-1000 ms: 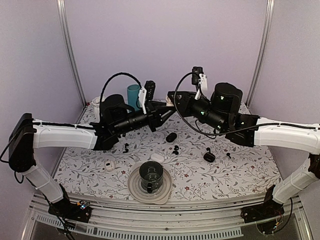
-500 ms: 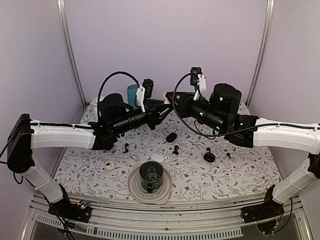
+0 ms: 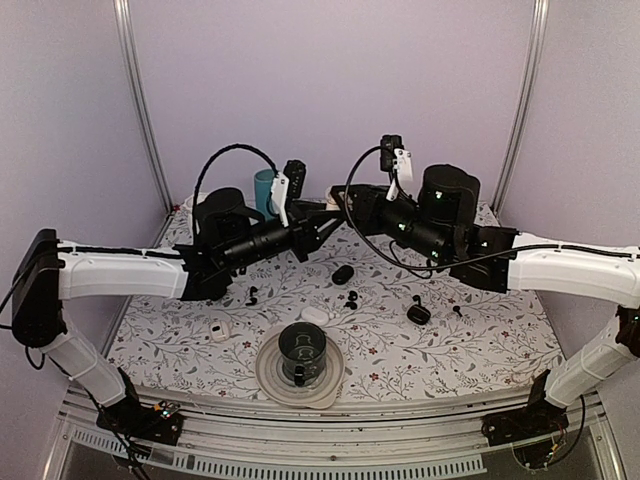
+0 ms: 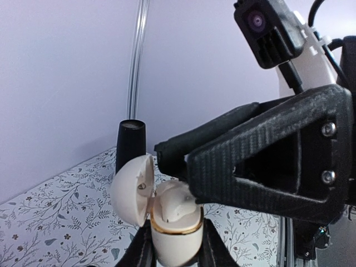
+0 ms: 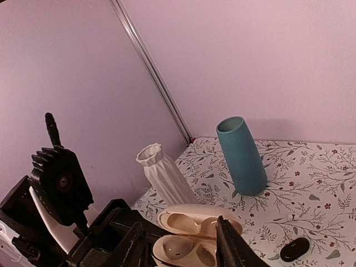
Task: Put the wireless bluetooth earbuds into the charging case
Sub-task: Insert the left earbud into the left side groove of the charging case, then pass from the left arm to the right
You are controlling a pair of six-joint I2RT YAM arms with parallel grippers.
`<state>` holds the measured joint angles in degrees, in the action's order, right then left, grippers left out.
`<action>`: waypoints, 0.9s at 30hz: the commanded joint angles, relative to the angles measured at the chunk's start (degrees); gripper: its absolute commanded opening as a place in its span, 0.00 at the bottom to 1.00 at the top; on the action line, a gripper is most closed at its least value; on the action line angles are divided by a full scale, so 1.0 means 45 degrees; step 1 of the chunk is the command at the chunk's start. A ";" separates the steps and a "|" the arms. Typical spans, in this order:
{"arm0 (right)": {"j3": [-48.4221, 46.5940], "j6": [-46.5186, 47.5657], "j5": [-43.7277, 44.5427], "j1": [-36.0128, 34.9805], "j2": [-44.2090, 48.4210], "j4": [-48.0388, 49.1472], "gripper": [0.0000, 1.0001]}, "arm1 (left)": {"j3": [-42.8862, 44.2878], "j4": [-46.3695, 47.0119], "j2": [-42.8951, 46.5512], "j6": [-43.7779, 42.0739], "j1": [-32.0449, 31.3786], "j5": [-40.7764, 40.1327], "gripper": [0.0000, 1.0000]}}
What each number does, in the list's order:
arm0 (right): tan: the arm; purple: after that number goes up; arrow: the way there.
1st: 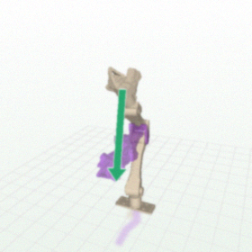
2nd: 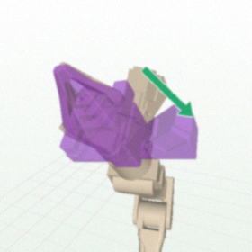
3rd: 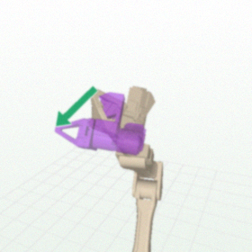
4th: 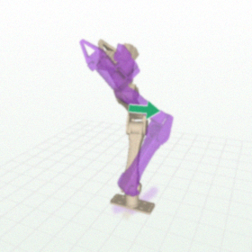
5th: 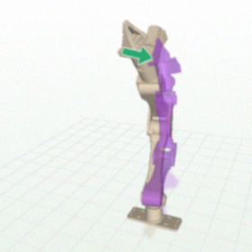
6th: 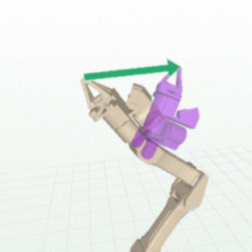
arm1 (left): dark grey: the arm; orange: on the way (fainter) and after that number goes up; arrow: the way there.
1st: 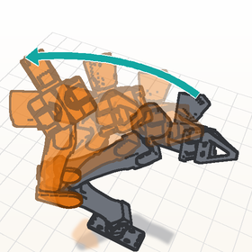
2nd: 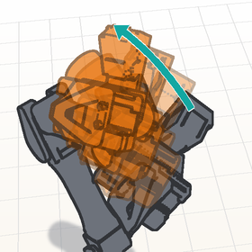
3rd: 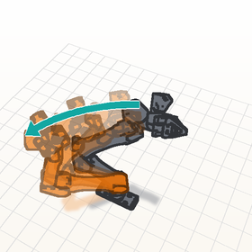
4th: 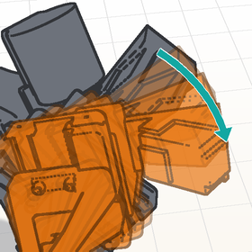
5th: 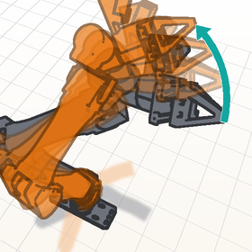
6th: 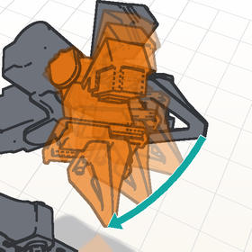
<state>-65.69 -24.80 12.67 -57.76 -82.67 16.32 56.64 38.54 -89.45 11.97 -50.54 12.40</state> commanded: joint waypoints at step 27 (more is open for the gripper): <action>0.3191 0.2597 -0.8480 0.1721 0.2212 0.4235 0.78 | -0.0474 0.2156 0.1791 0.1968 0.0927 0.5486 0.00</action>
<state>-50.61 -13.96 -18.37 -50.22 -72.44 29.93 54.59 44.53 -83.44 18.79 -47.05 32.45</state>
